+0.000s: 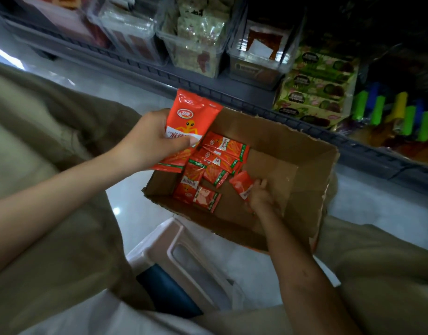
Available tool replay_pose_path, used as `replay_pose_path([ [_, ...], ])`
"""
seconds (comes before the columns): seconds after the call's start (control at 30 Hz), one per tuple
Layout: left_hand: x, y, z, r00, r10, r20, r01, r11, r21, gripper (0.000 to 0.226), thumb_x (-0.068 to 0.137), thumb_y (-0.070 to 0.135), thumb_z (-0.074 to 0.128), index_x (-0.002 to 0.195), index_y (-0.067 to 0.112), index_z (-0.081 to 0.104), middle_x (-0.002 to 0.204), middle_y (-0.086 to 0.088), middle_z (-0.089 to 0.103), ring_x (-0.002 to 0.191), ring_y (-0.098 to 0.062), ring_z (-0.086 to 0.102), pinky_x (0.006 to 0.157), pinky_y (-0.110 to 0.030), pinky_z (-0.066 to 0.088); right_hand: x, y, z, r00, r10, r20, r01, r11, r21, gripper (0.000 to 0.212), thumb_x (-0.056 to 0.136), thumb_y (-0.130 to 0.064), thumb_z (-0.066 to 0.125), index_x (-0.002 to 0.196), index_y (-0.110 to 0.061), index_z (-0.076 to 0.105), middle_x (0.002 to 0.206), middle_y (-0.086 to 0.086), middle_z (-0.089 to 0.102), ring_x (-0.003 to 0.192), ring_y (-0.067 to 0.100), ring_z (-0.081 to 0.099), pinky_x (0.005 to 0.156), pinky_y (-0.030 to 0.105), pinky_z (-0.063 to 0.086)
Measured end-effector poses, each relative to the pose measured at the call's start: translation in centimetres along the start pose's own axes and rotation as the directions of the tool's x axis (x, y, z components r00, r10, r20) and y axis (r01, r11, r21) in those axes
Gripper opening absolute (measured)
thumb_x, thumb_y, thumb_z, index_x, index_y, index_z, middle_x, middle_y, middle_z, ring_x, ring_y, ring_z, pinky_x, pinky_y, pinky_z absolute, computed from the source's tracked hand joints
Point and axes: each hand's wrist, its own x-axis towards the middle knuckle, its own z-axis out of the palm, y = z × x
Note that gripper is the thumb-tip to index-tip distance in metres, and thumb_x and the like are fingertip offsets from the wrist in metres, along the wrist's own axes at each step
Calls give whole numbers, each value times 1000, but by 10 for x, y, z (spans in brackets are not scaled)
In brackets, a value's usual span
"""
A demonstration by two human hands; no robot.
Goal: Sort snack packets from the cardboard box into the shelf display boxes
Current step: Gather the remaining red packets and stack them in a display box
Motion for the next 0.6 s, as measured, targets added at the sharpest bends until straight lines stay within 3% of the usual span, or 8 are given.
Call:
replay_pose_path([
  [0.07,0,0,1,1000,-3,9,3,1000,10,32,84,24,67,113,16,58,99,6,62,81,1,60,70,-9,44,-1,2,10,997,-71,1,71,996,-49,56,96,-39,46,142,-9,35,146,14,37,125,32,48,67,26,53],
  [0.1,0,0,1,1000,1,22,-1,1000,0,29,84,24,67,111,18,57,97,8,63,81,1,61,70,-9,45,-2,2,13,997,-70,-27,71,997,21,49,98,-38,42,136,-8,44,139,14,48,120,32,53,59,20,50],
  [0.23,-1,4,6,996,54,65,-49,996,-71,20,87,18,66,103,22,56,91,15,63,73,10,62,65,-3,47,-11,0,-7,991,-93,99,68,971,231,40,89,-19,64,127,-7,56,132,14,56,117,30,55,92,33,46],
  [0.33,1,3,11,996,79,36,-76,994,-79,27,90,12,62,114,15,51,103,5,64,88,-1,62,81,-17,51,-22,-7,-46,965,-197,173,96,880,465,43,87,-9,65,128,-5,53,131,14,56,117,28,55,100,37,44],
  [0.4,3,3,14,998,66,-8,-67,993,-97,30,91,10,59,119,9,47,108,-2,64,96,-14,62,86,-29,49,-39,-10,-85,942,-318,112,192,780,596,42,86,-5,66,126,-4,54,115,10,64,99,11,66,85,26,52],
  [0.47,4,6,15,995,12,-95,-25,991,-135,28,91,9,58,116,11,46,105,-6,63,96,-21,61,85,-33,48,-68,-12,-133,905,-425,12,306,670,676,37,85,-2,65,120,-7,57,98,-2,66,73,-5,65,63,14,48],
  [0.53,4,18,14,989,-18,-145,-16,973,-232,23,90,5,60,108,13,48,103,-11,63,95,-24,61,85,-38,49,-107,-14,-181,868,-488,-88,393,568,723,23,87,-6,64,107,-17,59,89,-8,68,63,-5,62,54,12,42],
  [0.6,-1,36,10,982,58,-177,-108,953,-284,18,85,5,67,93,16,55,90,-9,65,82,-16,62,80,-39,50,-146,-12,-218,830,-523,-194,476,484,734,10,91,-14,60,98,-21,58,71,-12,67,50,-4,54,43,9,35],
])
